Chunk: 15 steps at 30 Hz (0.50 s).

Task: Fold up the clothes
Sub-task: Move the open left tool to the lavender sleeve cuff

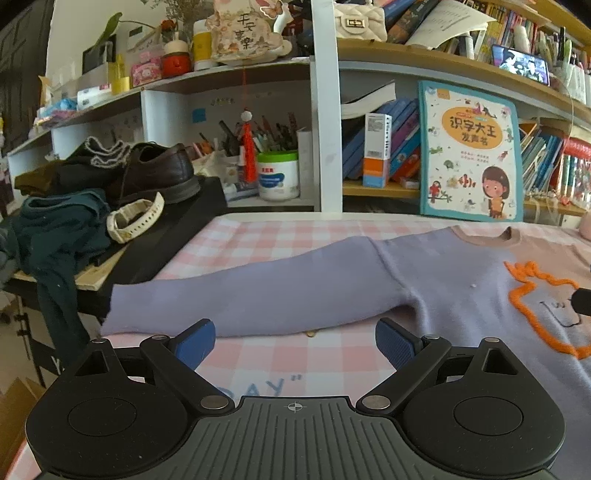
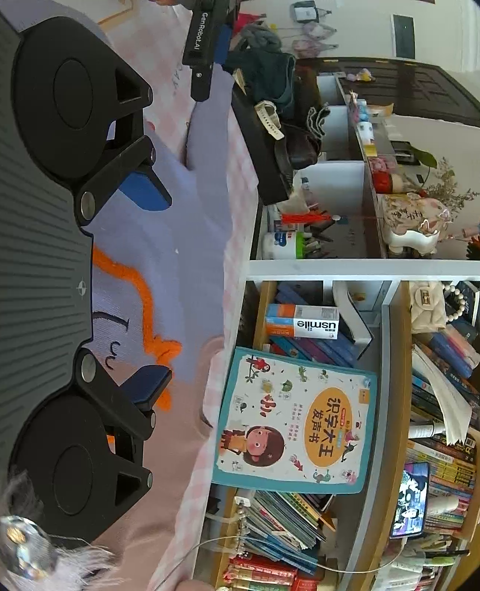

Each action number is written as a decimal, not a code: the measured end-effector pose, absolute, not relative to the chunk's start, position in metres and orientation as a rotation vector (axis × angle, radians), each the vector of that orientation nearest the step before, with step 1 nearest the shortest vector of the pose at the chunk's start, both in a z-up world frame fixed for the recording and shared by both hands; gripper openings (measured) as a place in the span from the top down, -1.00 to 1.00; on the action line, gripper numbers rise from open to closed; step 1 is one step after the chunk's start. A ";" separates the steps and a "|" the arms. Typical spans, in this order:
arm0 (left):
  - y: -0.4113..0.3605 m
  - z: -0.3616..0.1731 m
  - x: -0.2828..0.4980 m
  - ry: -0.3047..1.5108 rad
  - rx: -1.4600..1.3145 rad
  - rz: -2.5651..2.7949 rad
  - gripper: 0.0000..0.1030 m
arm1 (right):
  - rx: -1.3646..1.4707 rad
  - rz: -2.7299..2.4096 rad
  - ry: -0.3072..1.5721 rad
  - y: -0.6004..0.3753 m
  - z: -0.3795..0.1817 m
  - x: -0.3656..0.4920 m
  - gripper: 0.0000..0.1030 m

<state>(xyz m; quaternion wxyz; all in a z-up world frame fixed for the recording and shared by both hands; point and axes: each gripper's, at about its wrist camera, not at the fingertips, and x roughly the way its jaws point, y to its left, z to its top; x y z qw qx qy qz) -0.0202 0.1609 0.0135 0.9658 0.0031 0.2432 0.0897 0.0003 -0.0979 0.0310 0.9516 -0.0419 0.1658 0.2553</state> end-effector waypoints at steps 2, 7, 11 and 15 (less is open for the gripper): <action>0.165 0.013 -0.018 0.493 0.008 0.196 -0.86 | -0.091 0.517 0.340 -0.097 0.031 0.000 -0.83; 0.181 0.011 -0.012 0.490 -0.042 0.216 -0.86 | -0.126 0.512 0.341 -0.091 0.029 -0.001 -0.84; 0.192 0.008 -0.006 0.504 -0.067 0.240 -0.86 | -0.166 0.518 0.344 -0.085 0.028 -0.003 -0.89; 0.199 0.006 -0.003 0.503 -0.065 0.269 -0.86 | -0.187 0.524 0.349 -0.081 0.027 -0.003 -0.89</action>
